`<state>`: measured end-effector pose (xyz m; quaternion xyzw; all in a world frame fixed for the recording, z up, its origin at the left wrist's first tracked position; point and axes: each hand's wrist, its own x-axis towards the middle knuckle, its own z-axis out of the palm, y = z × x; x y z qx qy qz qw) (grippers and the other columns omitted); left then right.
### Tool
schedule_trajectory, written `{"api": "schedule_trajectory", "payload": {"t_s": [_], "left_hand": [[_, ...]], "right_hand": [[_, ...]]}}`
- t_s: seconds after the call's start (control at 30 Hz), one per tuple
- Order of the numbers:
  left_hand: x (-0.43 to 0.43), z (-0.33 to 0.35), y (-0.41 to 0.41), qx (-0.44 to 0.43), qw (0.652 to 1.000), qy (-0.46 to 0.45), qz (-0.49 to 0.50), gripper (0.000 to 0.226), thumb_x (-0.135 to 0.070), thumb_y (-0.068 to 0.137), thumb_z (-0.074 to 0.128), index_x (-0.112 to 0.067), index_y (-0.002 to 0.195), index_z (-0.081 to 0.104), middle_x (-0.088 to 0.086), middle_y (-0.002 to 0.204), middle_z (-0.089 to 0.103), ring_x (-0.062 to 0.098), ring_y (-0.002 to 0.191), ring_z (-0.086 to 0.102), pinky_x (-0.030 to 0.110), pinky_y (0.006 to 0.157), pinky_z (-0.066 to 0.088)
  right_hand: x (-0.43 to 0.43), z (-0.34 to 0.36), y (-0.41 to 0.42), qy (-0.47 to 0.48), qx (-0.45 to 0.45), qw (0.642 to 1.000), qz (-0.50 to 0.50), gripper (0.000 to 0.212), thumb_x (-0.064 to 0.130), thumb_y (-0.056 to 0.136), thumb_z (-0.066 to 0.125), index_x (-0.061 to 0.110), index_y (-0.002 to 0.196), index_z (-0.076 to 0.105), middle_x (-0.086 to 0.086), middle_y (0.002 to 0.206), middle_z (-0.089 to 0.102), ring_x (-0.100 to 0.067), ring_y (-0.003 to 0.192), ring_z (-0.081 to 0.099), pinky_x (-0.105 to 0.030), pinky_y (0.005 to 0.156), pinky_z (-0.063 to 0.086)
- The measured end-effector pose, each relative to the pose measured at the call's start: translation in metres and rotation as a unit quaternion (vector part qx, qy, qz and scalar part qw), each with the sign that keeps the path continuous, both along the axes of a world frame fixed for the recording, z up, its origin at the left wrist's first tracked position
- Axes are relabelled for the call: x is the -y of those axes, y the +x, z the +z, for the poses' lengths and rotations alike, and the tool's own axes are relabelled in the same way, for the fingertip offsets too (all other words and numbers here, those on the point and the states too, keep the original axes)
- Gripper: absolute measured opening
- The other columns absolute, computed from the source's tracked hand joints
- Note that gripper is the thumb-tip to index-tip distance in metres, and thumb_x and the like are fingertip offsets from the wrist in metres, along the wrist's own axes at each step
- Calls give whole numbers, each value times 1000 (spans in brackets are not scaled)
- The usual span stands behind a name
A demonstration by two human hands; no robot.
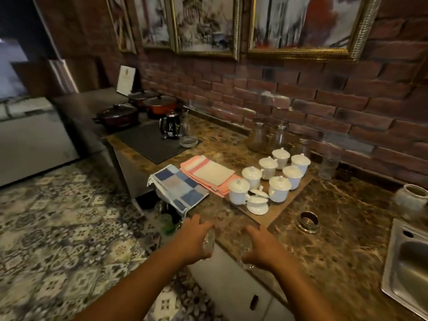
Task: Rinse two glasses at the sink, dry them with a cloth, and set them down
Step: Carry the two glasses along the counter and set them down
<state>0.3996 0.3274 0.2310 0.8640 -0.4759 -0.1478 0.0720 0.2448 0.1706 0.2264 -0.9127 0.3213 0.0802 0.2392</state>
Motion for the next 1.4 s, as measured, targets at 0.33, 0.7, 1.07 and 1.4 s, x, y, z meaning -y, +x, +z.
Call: {"api": "schedule_trajectory", "payload": {"t_s": [0.33,0.7,1.07,1.4], "left_hand": [[-71,10,104,-10,997,-38,-62,79,-40,76,84,-37,144,43,5,138,42,33,129,44,44,95,52],[-55,7,141,-17,994,-19,-107,78,-38,78,83,-32,145,44,5,143,41,32,131,45,48,99,52],[22,-13,177,-20,988,-26,-148,85,-43,79,83,-33,150,36,7,141,45,31,130,47,45,100,51],[98,-43,181,-7,972,-17,-234,76,-41,84,77,-17,146,40,9,145,43,32,133,45,40,106,44]], "right_hand": [[-102,22,84,-12,42,993,-106,78,33,73,81,34,141,43,-8,140,45,-26,122,52,-36,91,55],[-100,14,111,11,24,989,-143,87,27,74,81,31,149,37,-6,145,46,-23,120,55,-33,89,58],[-39,-11,136,12,19,987,-158,92,31,76,81,30,153,31,-9,156,35,-26,133,48,-34,98,54],[-9,-29,122,3,56,971,-232,100,34,78,75,24,159,17,-5,152,36,-24,135,44,-33,104,48]]}}
